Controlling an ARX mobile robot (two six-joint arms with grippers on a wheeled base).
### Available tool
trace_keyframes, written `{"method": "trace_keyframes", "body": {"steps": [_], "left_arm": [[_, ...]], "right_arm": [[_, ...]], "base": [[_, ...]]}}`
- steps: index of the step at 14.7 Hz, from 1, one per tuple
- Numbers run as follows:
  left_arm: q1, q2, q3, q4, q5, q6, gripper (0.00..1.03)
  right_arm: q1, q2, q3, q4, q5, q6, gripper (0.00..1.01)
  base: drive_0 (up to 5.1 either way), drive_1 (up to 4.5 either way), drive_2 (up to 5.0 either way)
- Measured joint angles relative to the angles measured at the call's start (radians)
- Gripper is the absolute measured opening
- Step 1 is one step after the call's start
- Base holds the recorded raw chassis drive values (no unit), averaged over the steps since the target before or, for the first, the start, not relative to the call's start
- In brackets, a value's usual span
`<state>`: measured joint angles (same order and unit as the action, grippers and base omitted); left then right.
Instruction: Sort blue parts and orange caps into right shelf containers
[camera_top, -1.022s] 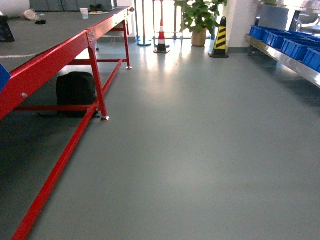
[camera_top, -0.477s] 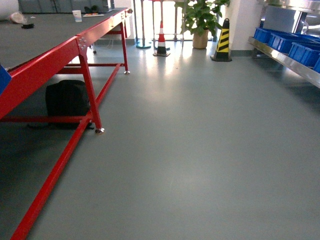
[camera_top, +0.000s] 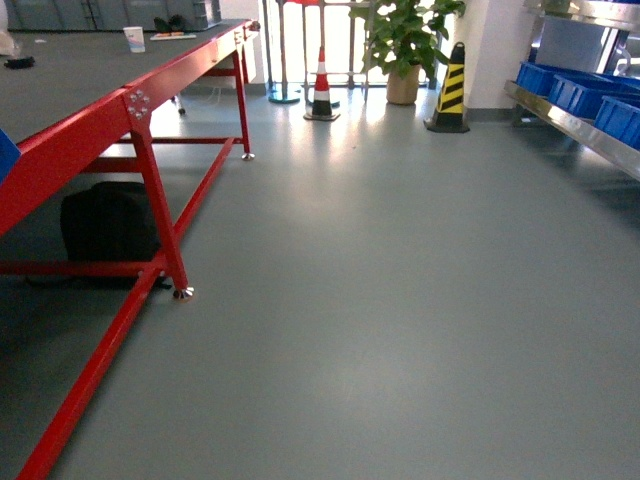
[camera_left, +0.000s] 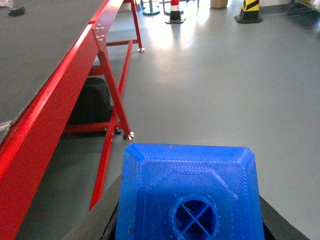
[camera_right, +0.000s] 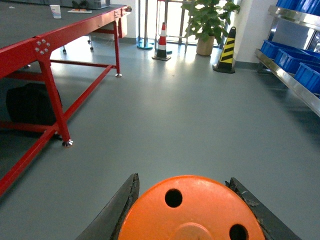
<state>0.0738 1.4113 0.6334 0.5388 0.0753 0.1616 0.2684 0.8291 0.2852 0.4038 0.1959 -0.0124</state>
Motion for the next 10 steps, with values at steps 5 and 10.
{"method": "trace_keyframes", "body": {"steps": [5, 10], "left_arm": [[0.0, 0.0, 0.0, -0.005, 0.001, 0.0, 0.44], [0.0, 0.0, 0.0, -0.002, 0.001, 0.0, 0.44]], "right_arm": [[0.0, 0.0, 0.0, -0.006, -0.001, 0.0, 0.44], [0.0, 0.0, 0.0, 0.0, -0.001, 0.0, 0.44]], "base": [[0.0, 4.37, -4.3], [0.1, 4.42, -4.3]]}}
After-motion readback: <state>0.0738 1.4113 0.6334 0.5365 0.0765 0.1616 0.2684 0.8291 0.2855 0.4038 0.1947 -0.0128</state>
